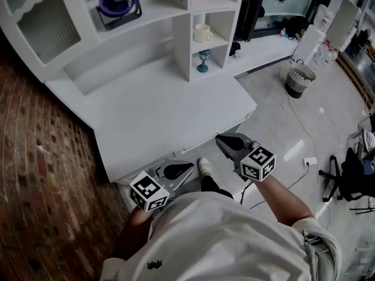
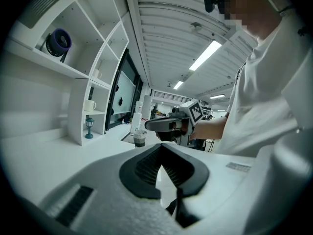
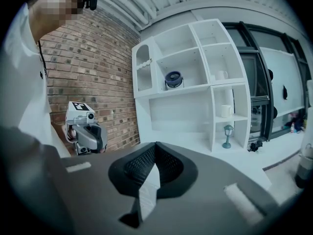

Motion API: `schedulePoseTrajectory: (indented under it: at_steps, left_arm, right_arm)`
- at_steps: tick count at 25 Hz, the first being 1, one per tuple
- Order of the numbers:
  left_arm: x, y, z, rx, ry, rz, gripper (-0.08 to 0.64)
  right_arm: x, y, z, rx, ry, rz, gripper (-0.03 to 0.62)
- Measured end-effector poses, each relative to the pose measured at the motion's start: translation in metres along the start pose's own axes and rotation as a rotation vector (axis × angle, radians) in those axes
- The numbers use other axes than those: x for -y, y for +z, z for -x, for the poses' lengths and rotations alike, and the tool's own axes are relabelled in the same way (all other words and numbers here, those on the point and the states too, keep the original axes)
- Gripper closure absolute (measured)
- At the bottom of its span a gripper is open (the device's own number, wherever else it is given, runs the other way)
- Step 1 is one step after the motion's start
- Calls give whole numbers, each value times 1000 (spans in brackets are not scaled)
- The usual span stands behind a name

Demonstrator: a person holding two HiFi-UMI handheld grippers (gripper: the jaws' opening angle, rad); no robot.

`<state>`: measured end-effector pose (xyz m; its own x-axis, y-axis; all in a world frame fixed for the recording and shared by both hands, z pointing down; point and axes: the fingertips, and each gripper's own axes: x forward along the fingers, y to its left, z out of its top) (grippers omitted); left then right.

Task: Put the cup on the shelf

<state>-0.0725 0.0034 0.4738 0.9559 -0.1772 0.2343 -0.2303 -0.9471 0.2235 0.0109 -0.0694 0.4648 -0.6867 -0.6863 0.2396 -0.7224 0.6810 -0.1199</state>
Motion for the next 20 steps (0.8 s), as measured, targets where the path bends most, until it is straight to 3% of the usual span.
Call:
schedulePoseTrajectory:
  at_steps: [20]
  left_arm:
    - [16, 0, -31, -25, -65, 29, 555]
  right_arm:
    - [2, -25, 24, -50, -11, -36, 580]
